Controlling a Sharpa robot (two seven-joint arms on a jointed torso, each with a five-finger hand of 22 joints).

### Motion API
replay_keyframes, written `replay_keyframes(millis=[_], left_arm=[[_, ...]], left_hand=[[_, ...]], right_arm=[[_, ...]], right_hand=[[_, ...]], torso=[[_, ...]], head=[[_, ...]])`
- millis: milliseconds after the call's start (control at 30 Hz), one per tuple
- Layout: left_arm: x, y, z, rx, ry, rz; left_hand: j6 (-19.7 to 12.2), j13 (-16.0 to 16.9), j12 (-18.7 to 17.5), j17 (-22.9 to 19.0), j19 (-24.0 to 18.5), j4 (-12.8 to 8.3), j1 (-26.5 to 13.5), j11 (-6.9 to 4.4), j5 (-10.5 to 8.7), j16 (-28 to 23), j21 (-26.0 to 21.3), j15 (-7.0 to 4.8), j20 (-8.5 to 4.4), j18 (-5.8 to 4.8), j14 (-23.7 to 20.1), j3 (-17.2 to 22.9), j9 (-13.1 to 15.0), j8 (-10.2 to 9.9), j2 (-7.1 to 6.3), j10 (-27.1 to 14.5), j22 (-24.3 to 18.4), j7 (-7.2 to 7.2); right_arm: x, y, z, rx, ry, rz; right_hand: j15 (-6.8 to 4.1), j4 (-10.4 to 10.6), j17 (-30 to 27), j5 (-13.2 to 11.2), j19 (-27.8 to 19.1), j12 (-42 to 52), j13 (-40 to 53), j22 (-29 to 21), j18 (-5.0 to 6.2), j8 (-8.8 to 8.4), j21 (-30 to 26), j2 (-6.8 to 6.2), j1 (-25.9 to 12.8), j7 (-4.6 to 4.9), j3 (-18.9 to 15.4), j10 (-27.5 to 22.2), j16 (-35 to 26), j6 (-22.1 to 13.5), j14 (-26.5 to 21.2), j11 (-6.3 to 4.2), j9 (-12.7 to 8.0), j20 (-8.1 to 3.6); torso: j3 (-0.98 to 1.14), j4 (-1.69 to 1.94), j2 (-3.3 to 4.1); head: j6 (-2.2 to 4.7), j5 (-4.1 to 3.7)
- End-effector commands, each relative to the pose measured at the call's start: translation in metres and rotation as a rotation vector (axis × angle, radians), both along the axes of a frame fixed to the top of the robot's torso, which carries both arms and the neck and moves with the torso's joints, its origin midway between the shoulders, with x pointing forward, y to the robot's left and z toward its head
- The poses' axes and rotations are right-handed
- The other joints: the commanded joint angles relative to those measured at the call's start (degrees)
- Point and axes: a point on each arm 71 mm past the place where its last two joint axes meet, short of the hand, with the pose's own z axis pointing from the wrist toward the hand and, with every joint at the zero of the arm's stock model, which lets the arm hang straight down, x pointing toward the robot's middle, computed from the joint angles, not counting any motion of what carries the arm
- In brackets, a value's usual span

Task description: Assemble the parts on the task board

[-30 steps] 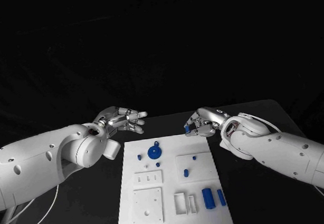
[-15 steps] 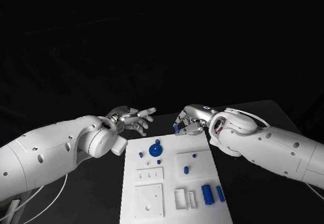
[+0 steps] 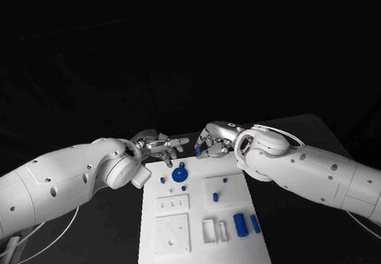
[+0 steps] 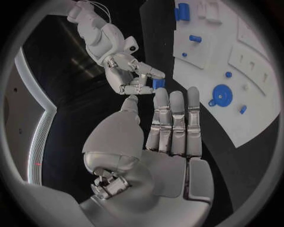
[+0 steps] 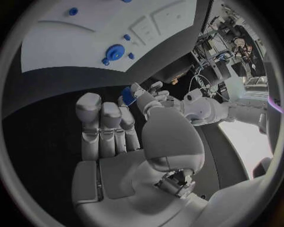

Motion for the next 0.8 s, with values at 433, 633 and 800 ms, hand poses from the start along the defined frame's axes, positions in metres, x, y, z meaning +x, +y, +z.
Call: replay_keyframes(millis=[433, 633, 800], left_arm=[[-0.003, -0.011, -0.010, 0.086, 0.090, -0.086], [-0.002, -0.011, -0.011, 0.084, 0.107, -0.083], [-0.001, -0.014, -0.011, 0.089, 0.115, -0.084]], left_hand=[[-1.54, -1.21, 1.32, -2.12, -0.67, -0.56, 0.26, 0.22, -0.95, 1.32, -0.29, 0.26, 0.38, -0.16, -1.24, 0.00, -3.58, 2.06, 0.04, -1.34, 0.57, 0.20], [-1.52, -1.35, 1.37, -2.30, -0.64, -0.46, 0.17, 0.20, -0.94, 1.40, -0.37, 0.25, 0.38, -0.15, -1.25, -0.04, -3.70, 2.40, 0.19, -1.36, 0.61, 0.13], [-1.86, -1.62, 1.24, -2.64, -0.72, -0.21, 0.04, 0.31, -1.13, 1.27, -0.58, 0.35, 0.46, -0.16, -1.49, -0.14, -3.87, 2.71, -0.01, -1.62, 0.63, 0.22]], right_arm=[[-0.002, 0.013, -0.002, -0.028, 0.031, -0.005], [-0.003, 0.016, -0.002, -0.043, 0.043, 0.000], [-0.003, 0.019, -0.003, -0.051, 0.050, 0.003]], right_hand=[[-0.44, 0.48, -0.05, 1.44, 3.20, -0.39, -0.17, 5.05, -0.78, 0.18, -0.42, -0.60, -0.41, -0.16, 0.11, -0.38, -0.63, 0.41, -0.12, -0.33, 0.00, -0.43], [-0.44, 0.65, -0.02, 1.49, 3.20, -0.42, -0.20, 5.04, -0.78, 0.17, -0.49, -0.59, -0.59, -0.19, -0.03, -0.40, -0.65, 0.46, -0.11, -0.34, 0.00, -0.44], [-0.46, 0.69, -0.05, 1.63, 3.20, -0.55, -0.28, 5.04, -0.78, 0.16, -0.53, -0.59, -0.53, -0.21, -0.12, -0.49, -0.75, 0.47, -0.10, -0.38, 0.00, -0.45]], torso=[[-0.18, 0.29, 0.13], [-0.21, 0.31, 0.18], [-0.15, 0.40, 0.22]], head=[[0.23, -0.36], [0.36, -0.24], [0.33, -0.21]])
